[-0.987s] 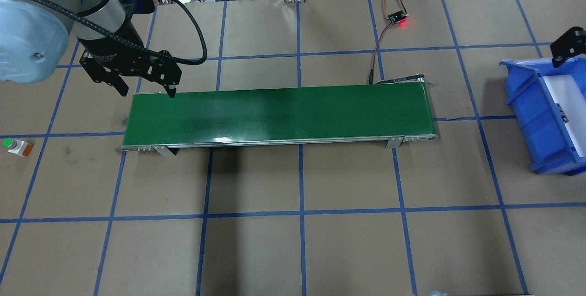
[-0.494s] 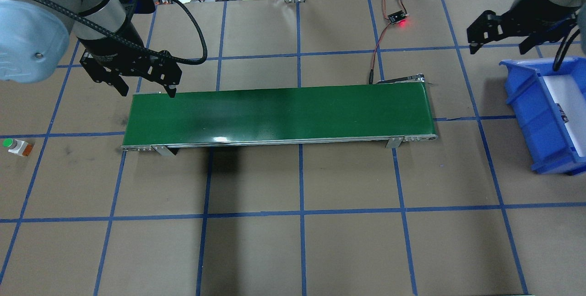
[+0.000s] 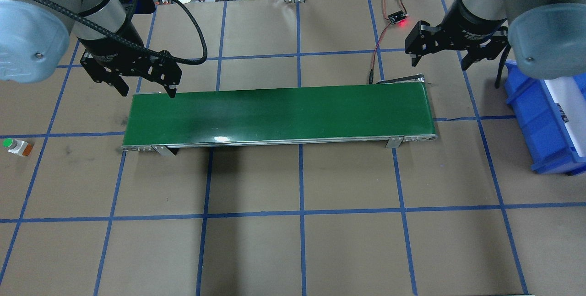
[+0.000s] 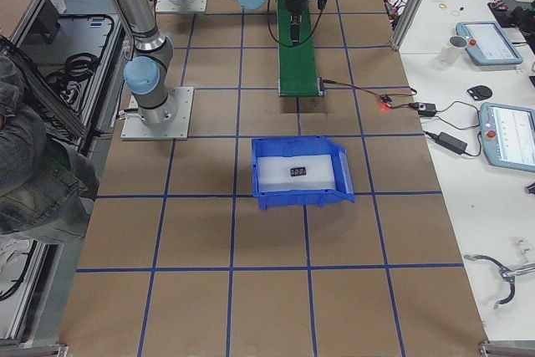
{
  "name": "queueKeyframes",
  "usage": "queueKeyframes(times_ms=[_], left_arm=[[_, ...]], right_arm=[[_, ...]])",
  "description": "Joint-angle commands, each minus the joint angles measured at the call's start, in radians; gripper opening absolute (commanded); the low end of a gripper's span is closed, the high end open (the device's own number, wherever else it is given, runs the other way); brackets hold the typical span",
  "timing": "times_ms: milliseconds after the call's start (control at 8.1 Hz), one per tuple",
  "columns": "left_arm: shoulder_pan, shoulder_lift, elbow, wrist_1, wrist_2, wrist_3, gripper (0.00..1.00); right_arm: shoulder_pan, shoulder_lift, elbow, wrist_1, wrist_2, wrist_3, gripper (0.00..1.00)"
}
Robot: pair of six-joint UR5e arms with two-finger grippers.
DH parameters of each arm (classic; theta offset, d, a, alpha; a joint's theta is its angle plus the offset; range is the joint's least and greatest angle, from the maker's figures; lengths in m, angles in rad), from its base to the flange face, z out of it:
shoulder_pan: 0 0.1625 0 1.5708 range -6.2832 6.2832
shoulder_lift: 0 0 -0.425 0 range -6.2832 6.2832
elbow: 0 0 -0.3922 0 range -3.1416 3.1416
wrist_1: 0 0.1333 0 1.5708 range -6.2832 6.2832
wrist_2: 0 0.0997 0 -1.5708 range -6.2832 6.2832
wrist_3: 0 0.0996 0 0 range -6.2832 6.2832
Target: Move capacitor from left to right
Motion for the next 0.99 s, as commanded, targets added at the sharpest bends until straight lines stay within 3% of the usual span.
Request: queueKeyframes(times_ms=[0,864], left_arm=[[0.001,0.000,0.000,0.000,-0.001,0.000,1.00],[0.003,-0.002,0.000,0.000,-0.007,0.005,1.00]], right_arm=[[0.067,-0.002,0.001,0.004,-0.068,0.095,1.00],[0.076,-0.008,0.001,0.006,-0.087,0.092,1.00]])
